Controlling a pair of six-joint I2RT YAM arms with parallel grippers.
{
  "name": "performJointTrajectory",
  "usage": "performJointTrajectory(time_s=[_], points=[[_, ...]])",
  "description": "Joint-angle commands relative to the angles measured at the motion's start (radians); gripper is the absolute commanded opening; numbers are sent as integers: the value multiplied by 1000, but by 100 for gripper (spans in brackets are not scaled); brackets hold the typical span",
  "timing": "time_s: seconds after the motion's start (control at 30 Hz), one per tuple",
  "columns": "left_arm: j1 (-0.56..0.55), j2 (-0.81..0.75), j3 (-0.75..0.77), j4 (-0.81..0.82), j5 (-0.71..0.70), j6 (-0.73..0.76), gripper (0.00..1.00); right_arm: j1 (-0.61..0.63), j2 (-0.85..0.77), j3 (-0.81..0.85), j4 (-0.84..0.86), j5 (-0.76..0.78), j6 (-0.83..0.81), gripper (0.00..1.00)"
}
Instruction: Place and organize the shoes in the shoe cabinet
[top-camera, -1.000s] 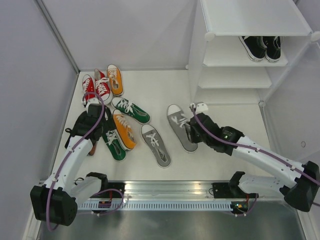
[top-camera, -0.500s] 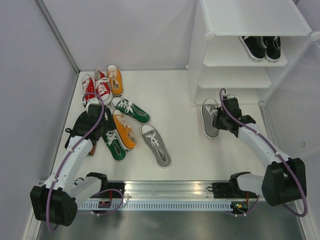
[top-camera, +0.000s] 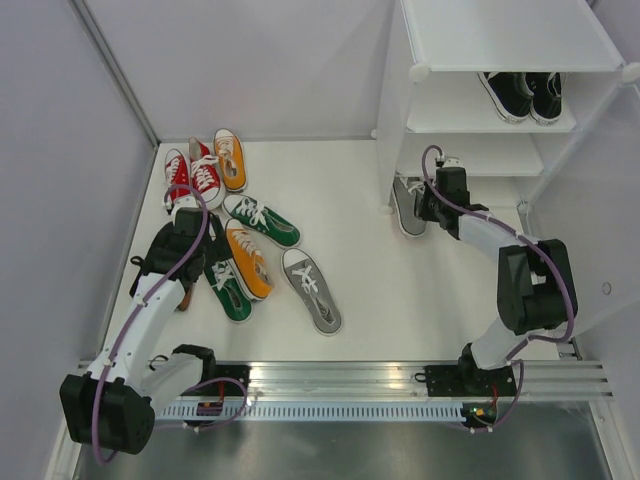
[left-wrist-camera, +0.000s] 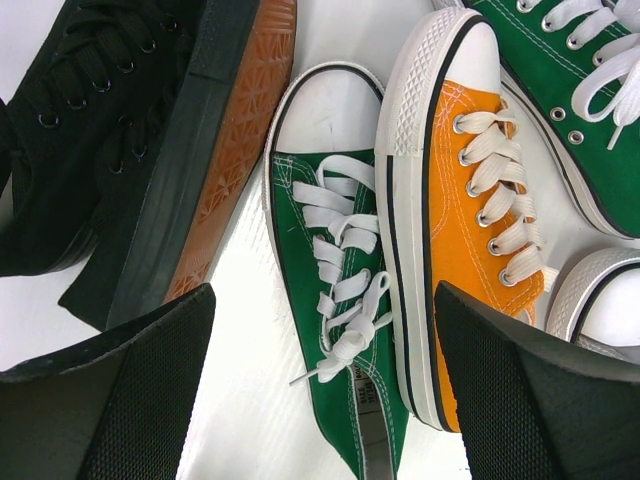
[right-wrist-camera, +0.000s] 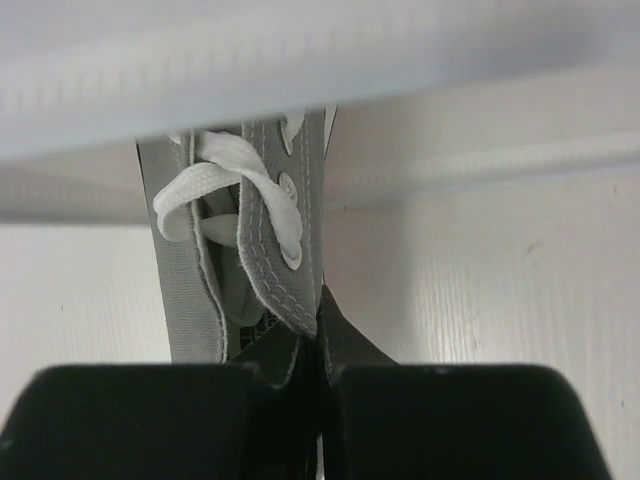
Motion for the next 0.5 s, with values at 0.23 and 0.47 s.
performJointTrajectory(time_s=[0.23,0.47], points=[[4,-24,-3,30,22,37,93,-23,87,75,245,-11,-10,68],[4,-28,-3,33,29,38,93,-25,-103,-61,202,-24,18,77]])
